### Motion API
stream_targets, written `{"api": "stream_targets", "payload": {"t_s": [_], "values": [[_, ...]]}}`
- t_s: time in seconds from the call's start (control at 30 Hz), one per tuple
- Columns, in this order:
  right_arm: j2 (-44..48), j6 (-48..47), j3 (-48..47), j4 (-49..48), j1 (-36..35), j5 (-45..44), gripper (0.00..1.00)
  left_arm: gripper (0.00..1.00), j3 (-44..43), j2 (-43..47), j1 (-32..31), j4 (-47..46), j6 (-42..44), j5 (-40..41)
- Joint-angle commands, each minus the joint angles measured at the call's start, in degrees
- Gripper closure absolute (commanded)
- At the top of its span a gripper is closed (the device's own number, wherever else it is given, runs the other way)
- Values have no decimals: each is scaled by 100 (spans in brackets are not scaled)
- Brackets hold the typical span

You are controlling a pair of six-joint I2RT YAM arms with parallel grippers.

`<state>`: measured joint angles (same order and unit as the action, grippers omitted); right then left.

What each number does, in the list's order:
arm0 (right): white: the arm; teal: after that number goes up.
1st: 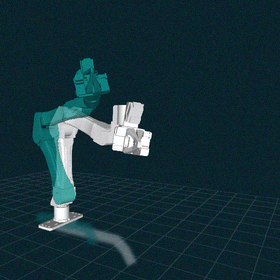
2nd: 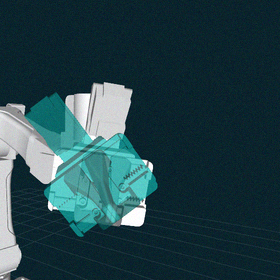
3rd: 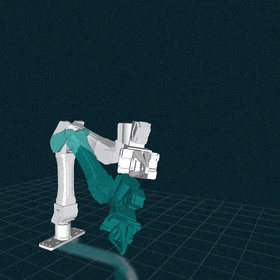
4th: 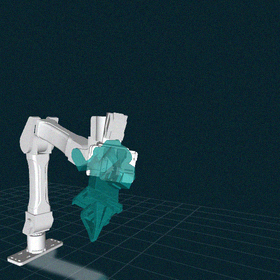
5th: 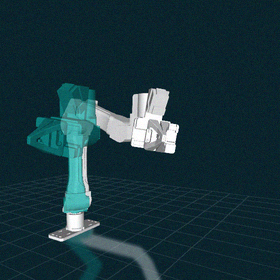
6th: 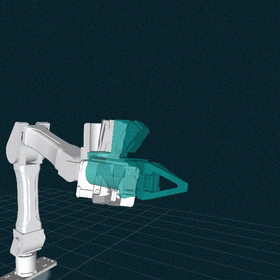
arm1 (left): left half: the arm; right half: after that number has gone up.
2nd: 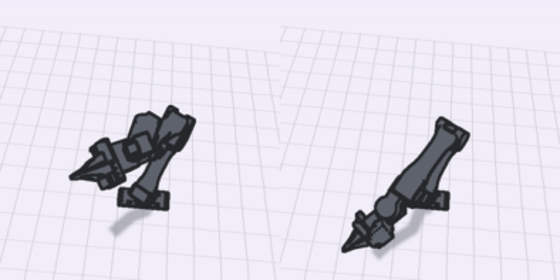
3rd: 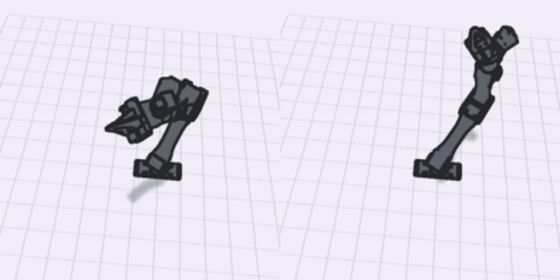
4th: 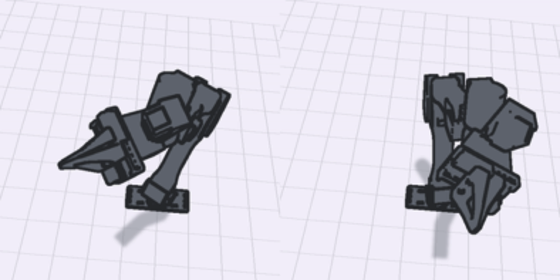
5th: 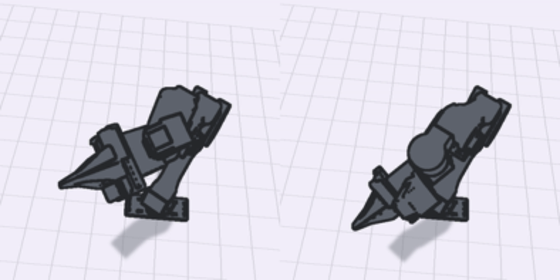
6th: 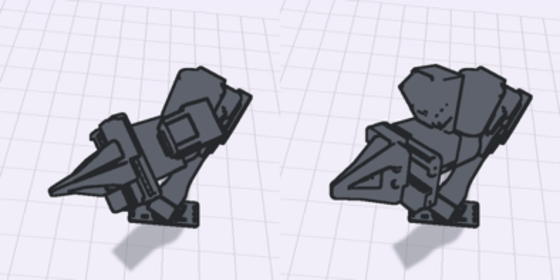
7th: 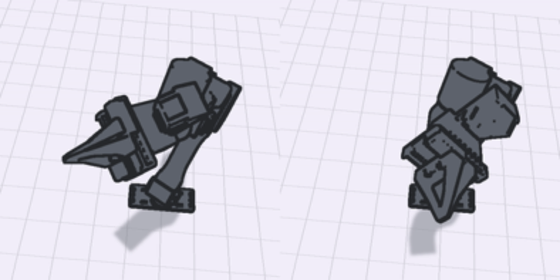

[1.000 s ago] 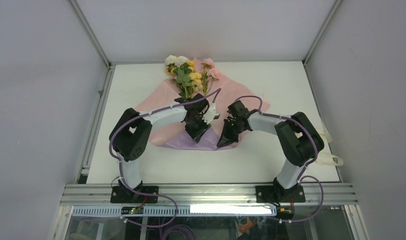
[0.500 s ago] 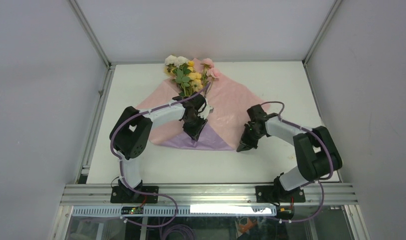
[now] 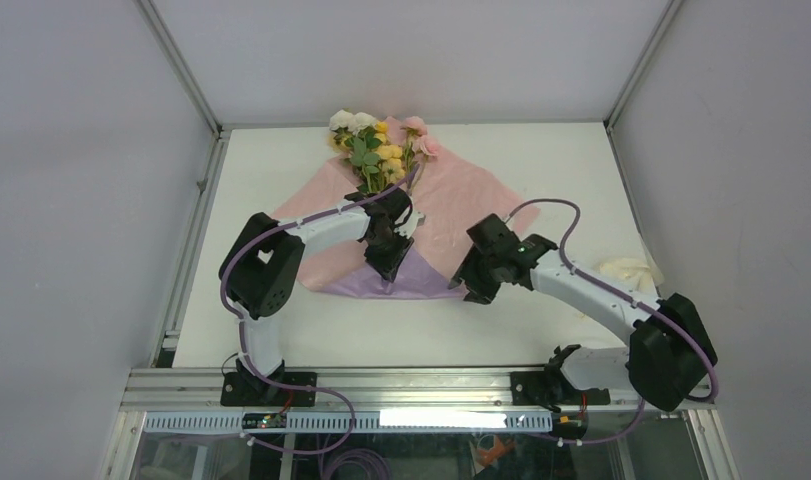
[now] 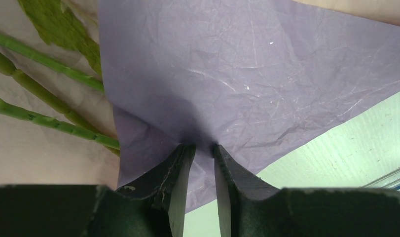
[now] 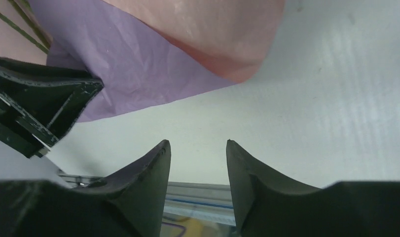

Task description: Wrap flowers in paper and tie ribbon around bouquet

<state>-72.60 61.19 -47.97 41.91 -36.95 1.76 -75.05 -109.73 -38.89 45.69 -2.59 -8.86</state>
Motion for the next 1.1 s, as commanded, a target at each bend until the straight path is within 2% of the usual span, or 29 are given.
{"api": "stream_targets", "payload": {"t_s": [0.0,0.13,0.33,0.43,0.57,0.7,0.83,1.07], "values": [[-37,2489,323,-674,-441,-529,47,73,-28,205,40,37,-75,133],[-162,3576,662,-1040,-891,-768,42,73,-27,96,42,38,-186,-5],[-715,3598,755,-1355,-947,-1229,42,73,-45,95,40,41,-195,-13],[-1006,3634,819,-1478,-938,-1367,45,73,-65,85,39,39,-221,-50],[-1328,3482,750,-1679,-882,-1412,53,72,-63,150,35,29,-185,20],[-1436,3171,589,-1477,-829,-1401,78,72,-46,196,40,34,-147,62],[-1330,2530,317,-1067,-835,-1972,99,72,-90,177,40,28,-75,122],[-1917,366,-1576,658,-1481,-3709,100,72,-210,-13,134,28,-26,123]]}}
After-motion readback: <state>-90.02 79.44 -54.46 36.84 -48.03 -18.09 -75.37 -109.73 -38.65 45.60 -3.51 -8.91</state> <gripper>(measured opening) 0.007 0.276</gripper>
